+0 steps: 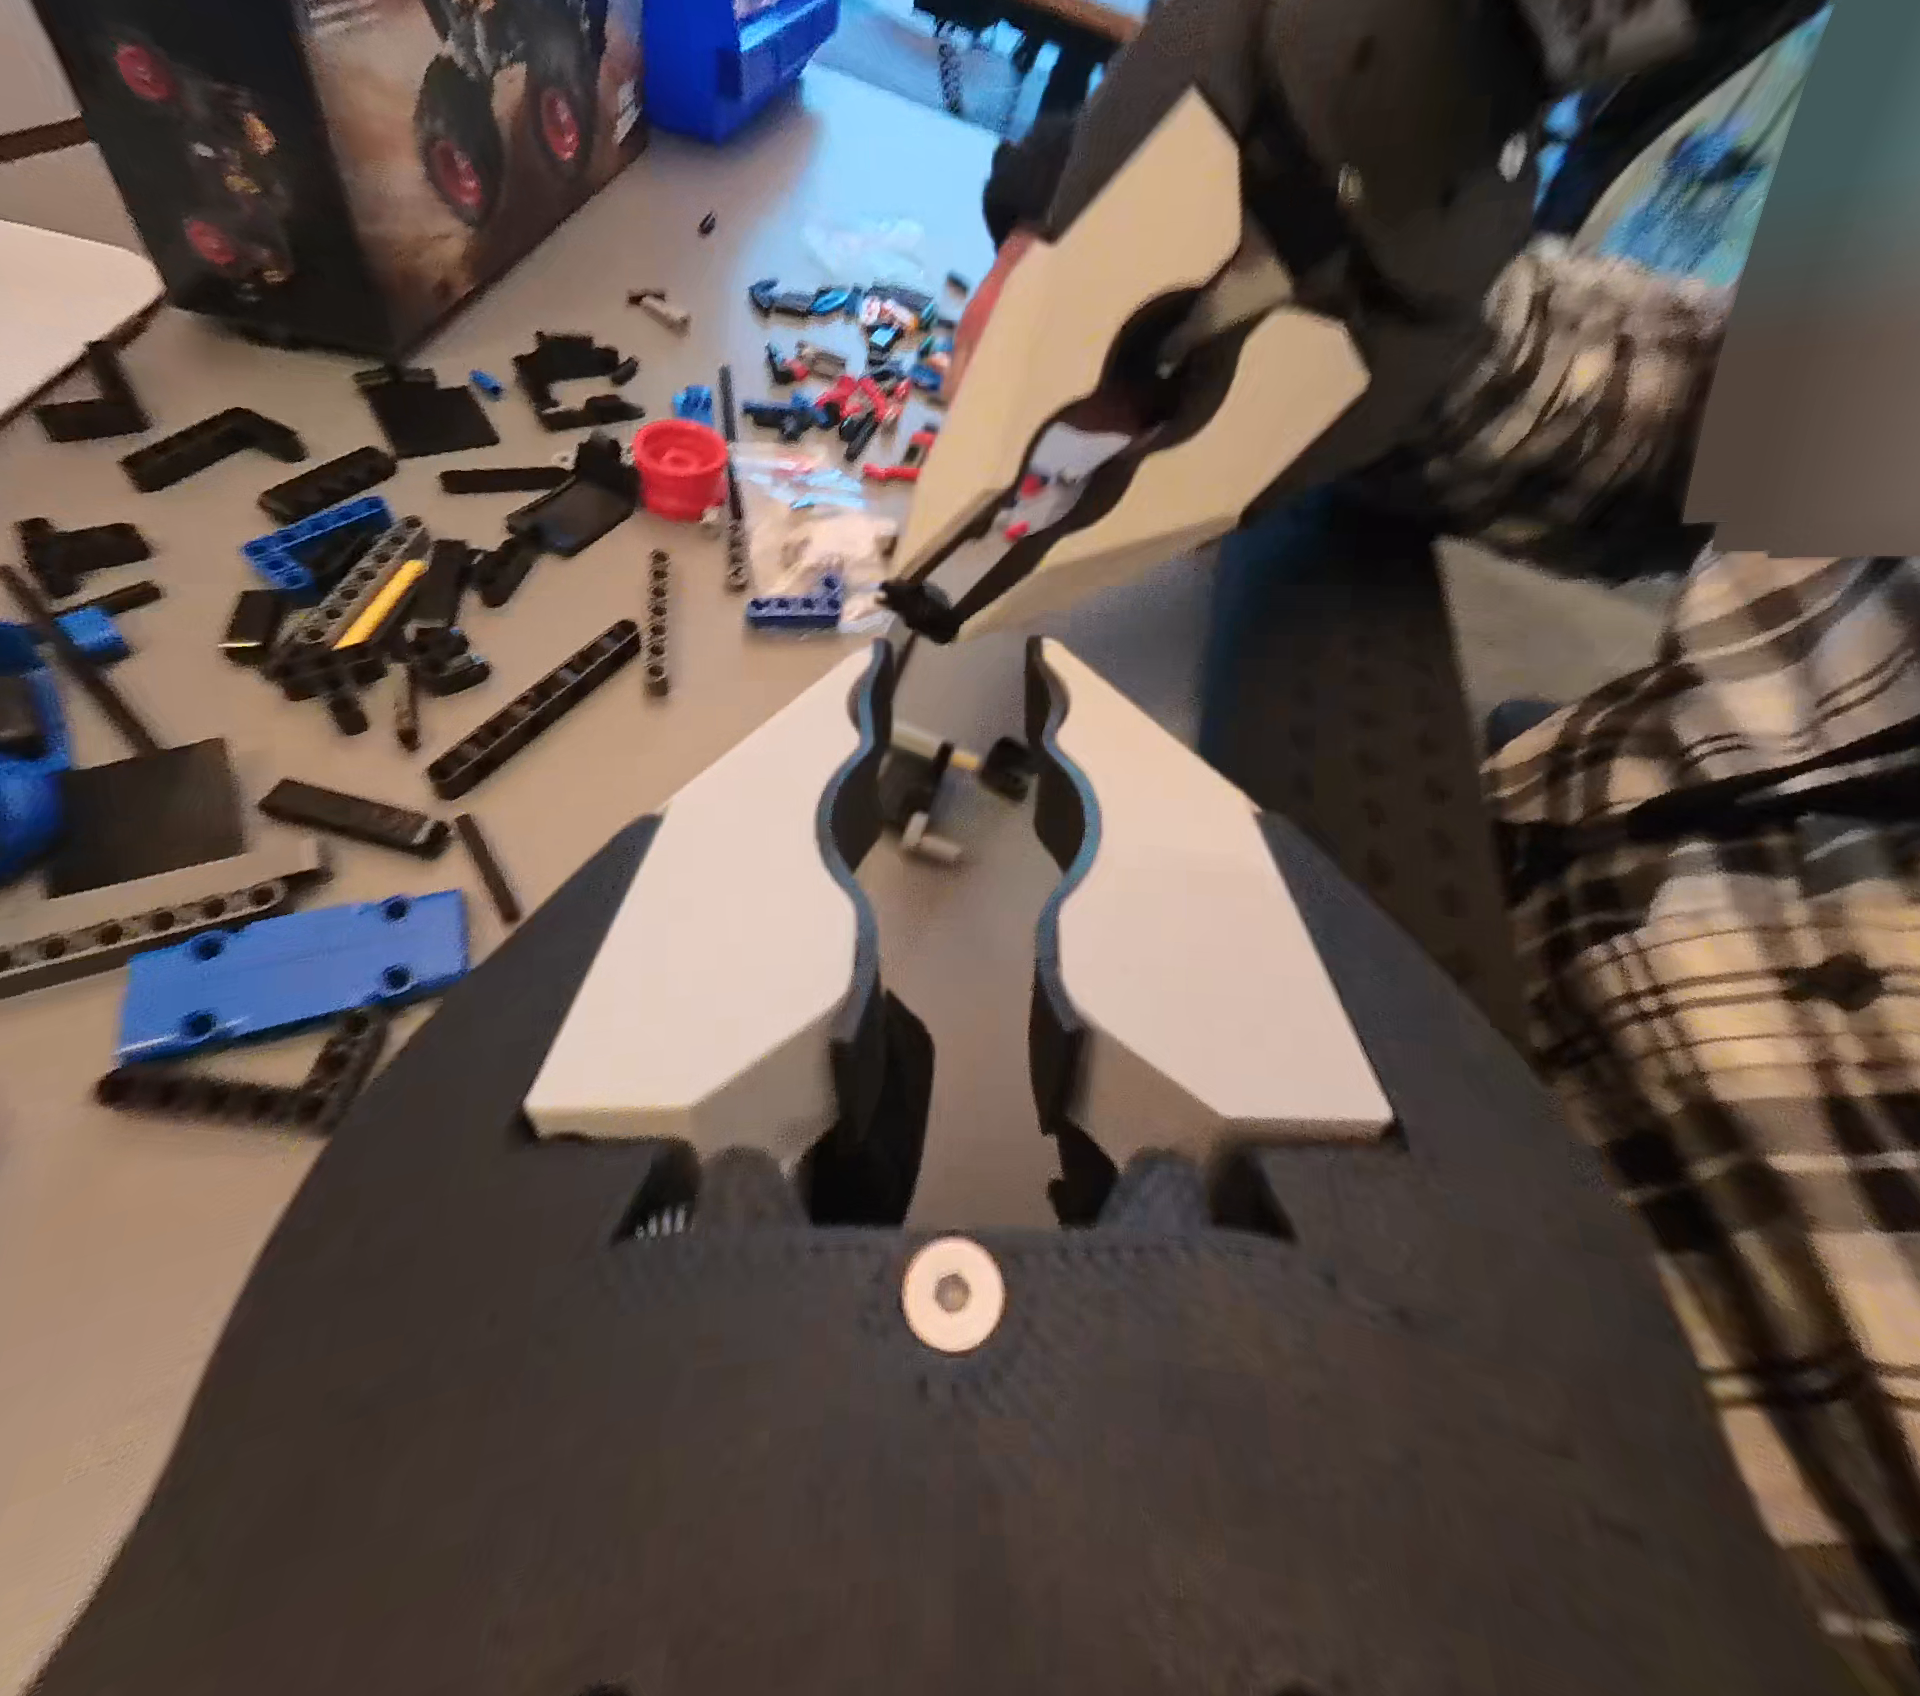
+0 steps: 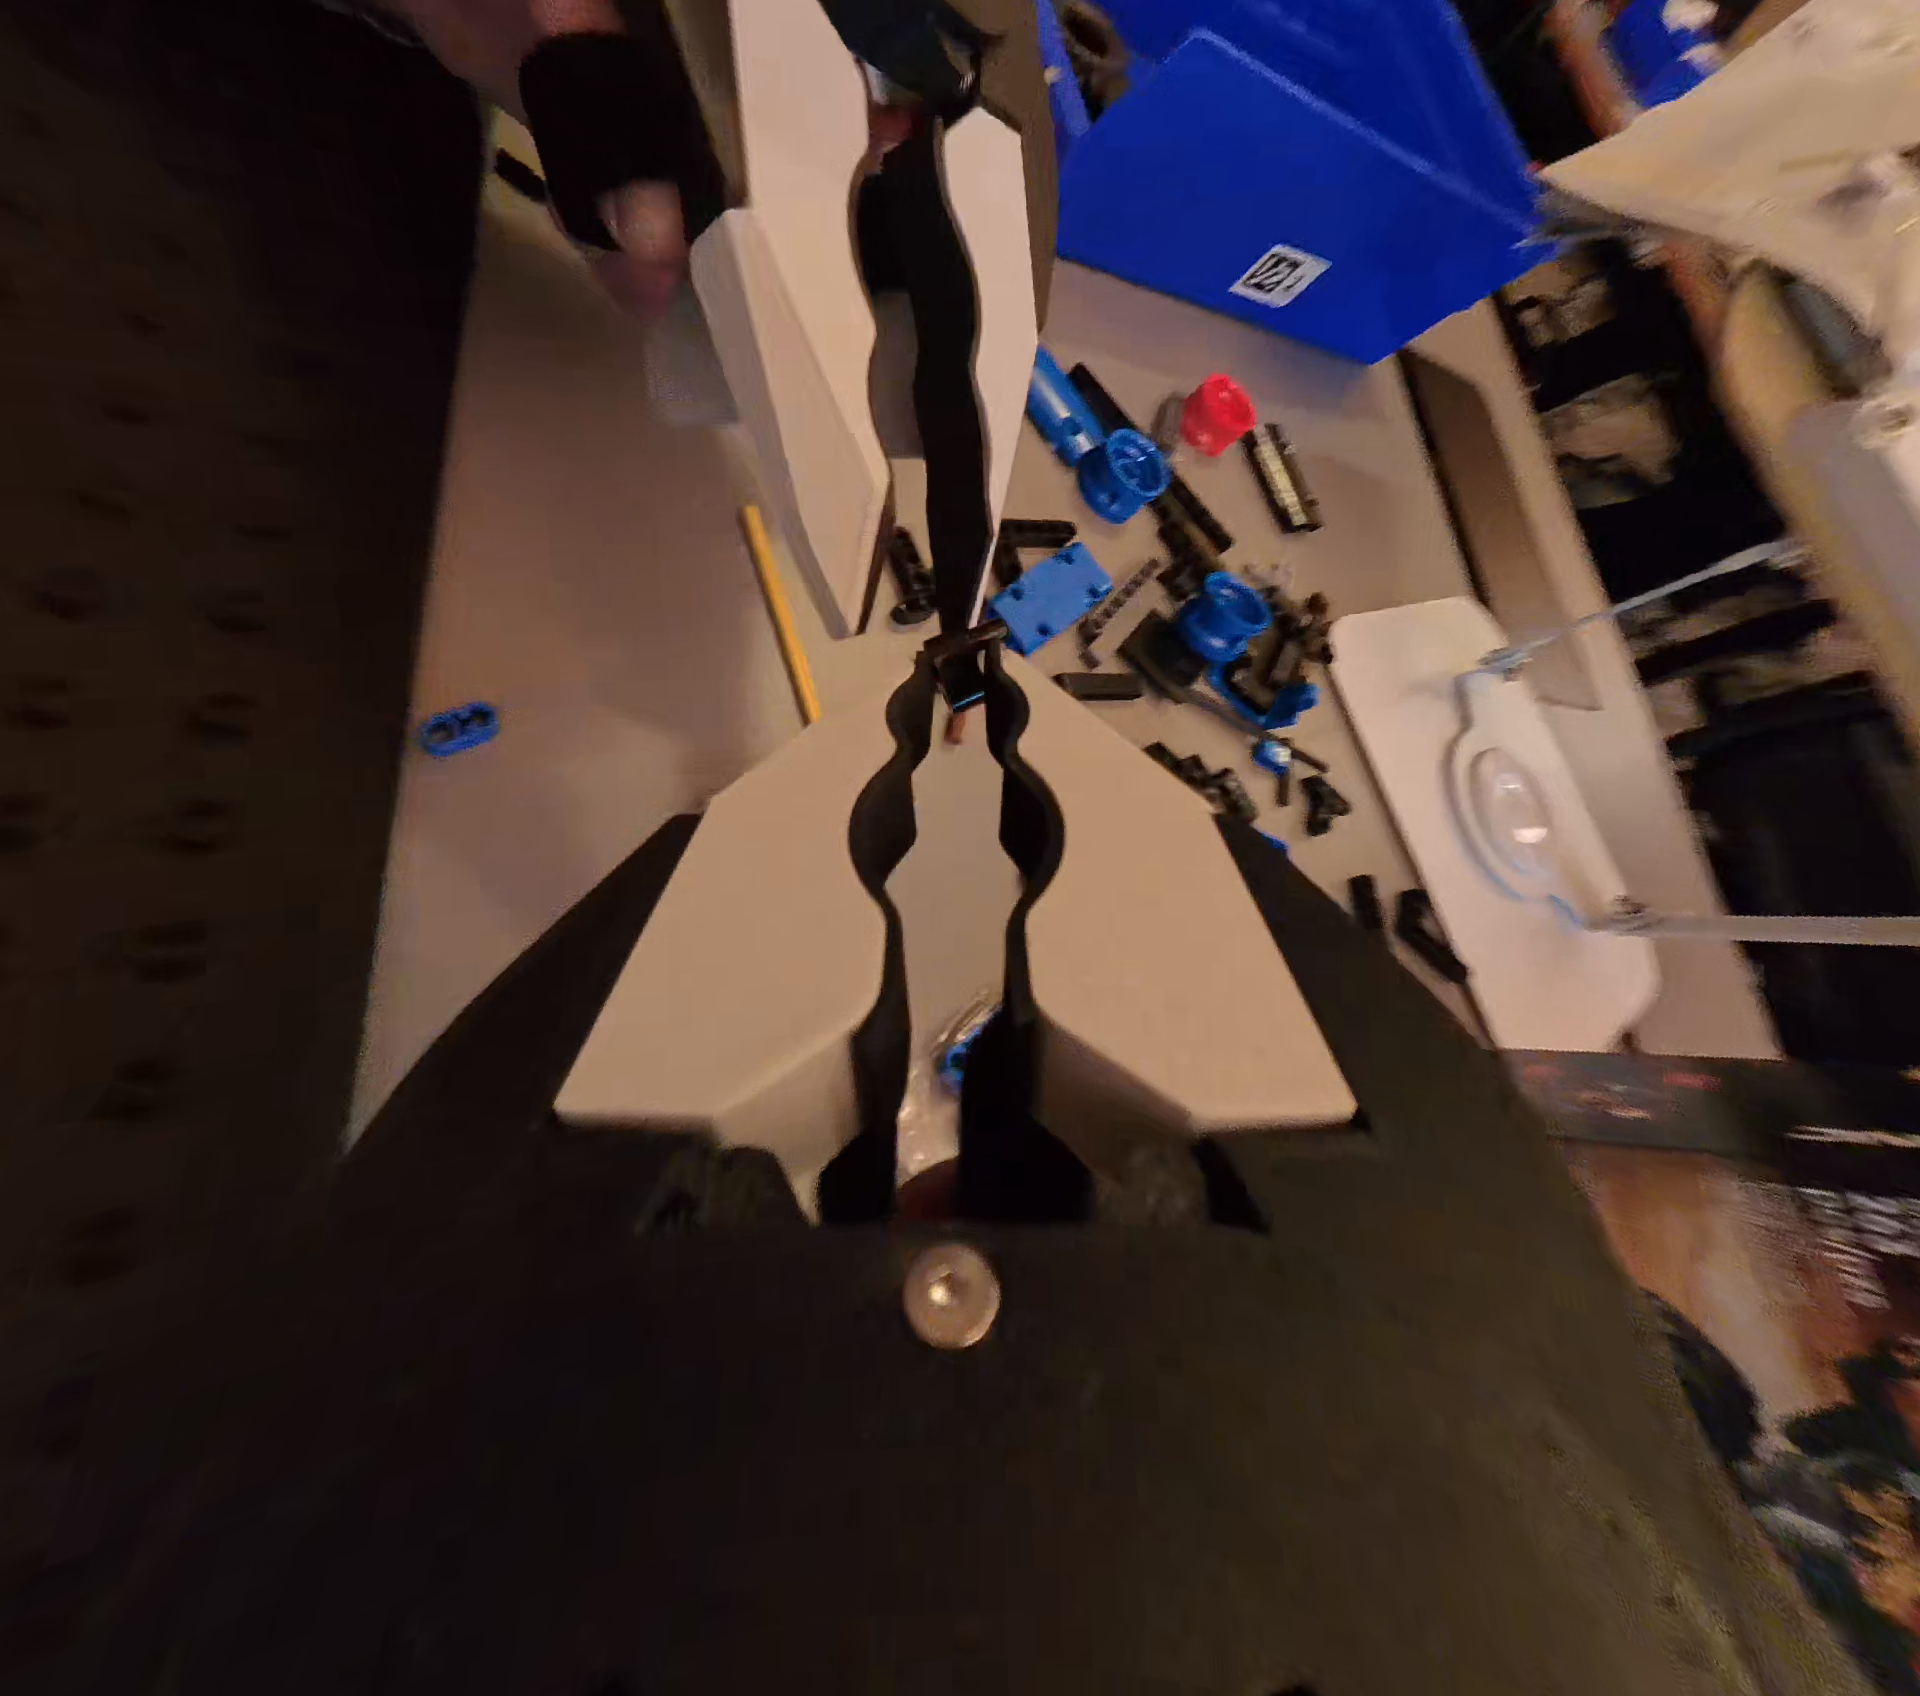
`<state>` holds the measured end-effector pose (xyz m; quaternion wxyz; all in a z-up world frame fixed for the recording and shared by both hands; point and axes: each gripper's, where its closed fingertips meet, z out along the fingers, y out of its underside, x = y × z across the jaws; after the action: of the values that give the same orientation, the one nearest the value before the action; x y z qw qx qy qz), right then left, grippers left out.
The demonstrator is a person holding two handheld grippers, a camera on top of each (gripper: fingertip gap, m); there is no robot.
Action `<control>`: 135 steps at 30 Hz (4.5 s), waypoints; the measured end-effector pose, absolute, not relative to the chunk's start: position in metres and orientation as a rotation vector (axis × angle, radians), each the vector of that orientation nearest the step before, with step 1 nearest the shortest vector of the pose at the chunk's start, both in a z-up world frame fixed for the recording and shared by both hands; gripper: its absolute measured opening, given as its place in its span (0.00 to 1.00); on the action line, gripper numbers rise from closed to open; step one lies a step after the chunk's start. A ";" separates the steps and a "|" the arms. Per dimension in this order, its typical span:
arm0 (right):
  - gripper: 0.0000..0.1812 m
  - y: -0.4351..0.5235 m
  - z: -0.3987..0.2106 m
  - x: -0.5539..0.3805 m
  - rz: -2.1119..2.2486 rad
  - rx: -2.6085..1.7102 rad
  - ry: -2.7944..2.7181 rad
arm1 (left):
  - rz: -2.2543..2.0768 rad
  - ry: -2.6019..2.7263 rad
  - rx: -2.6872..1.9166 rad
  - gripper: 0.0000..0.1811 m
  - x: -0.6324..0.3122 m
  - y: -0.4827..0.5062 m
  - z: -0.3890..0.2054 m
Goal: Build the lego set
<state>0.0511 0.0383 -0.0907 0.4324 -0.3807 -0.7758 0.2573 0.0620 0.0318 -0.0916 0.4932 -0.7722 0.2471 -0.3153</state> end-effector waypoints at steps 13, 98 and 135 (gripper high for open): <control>0.04 0.029 -0.061 0.050 0.254 -0.616 -1.724 | -0.995 0.465 -1.714 0.04 0.063 0.029 -0.063; 0.04 0.023 -0.027 0.052 1.412 -1.180 -1.307 | -0.945 0.478 -1.505 0.05 0.057 0.024 -0.032; 0.08 0.033 -0.176 0.104 0.720 -1.519 -2.018 | -0.785 0.690 -1.825 0.03 0.064 0.021 -0.094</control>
<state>0.1042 0.0327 -0.1759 0.2546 -0.5594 -0.7430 0.2651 0.0641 0.0214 -0.0943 0.4961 -0.7534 0.2850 -0.3242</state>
